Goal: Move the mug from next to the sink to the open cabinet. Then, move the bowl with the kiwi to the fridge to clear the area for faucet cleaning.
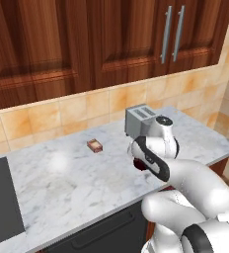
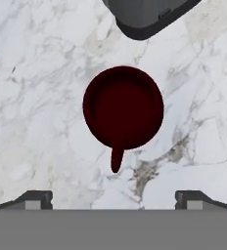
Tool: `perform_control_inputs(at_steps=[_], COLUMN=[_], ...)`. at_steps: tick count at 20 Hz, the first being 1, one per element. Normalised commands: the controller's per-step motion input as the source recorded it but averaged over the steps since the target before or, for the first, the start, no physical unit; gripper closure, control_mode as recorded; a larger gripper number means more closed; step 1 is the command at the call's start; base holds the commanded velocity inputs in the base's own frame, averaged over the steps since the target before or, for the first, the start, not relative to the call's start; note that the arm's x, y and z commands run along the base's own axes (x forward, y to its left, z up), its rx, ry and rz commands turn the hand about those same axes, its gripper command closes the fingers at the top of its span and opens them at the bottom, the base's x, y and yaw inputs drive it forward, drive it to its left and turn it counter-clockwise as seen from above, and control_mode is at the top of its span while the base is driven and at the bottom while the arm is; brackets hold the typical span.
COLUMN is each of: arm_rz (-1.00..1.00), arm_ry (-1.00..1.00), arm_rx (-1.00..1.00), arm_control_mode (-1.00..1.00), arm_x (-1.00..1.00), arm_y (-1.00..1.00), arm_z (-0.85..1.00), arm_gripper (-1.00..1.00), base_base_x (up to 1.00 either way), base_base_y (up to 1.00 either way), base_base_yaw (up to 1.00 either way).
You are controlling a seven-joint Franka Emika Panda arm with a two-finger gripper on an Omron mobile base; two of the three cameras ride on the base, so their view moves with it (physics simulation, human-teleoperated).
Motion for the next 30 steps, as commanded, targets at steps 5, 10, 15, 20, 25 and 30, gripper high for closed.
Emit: perform_control_inputs(at_steps=[5, 10, 15, 20, 25, 30], arm_rz=[0.00, -0.02, -0.04, -0.05, -0.05, 0.00], arm_ry=[0.00, 0.03, 0.03, 0.09, 0.11, 0.00], arm_rx=[-0.15, -0.08, -0.01, -0.01, -0.01, 0.00], arm_control_mode=[-1.00, -1.00, -1.00, -1.00, -1.00, -1.00], arm_x=[0.05, 0.35, 0.53, 0.27, -0.03, -0.04], arm_y=[-0.04, -0.15, 0.04, 0.05, 0.00, 0.00], arm_z=[-0.48, -0.35, -0.09, -0.21, -0.29, -0.01], arm_gripper=[-1.00, -1.00, -1.00, -1.00, -1.00, -1.00], base_base_x=[0.00, 0.00, 0.00, 0.00, 0.00, 0.00], base_base_y=[0.00, 0.00, 0.00, 0.00, 0.00, 0.00], base_base_yaw=[0.00, 0.00, 0.00, 0.00, 0.00, 0.00])
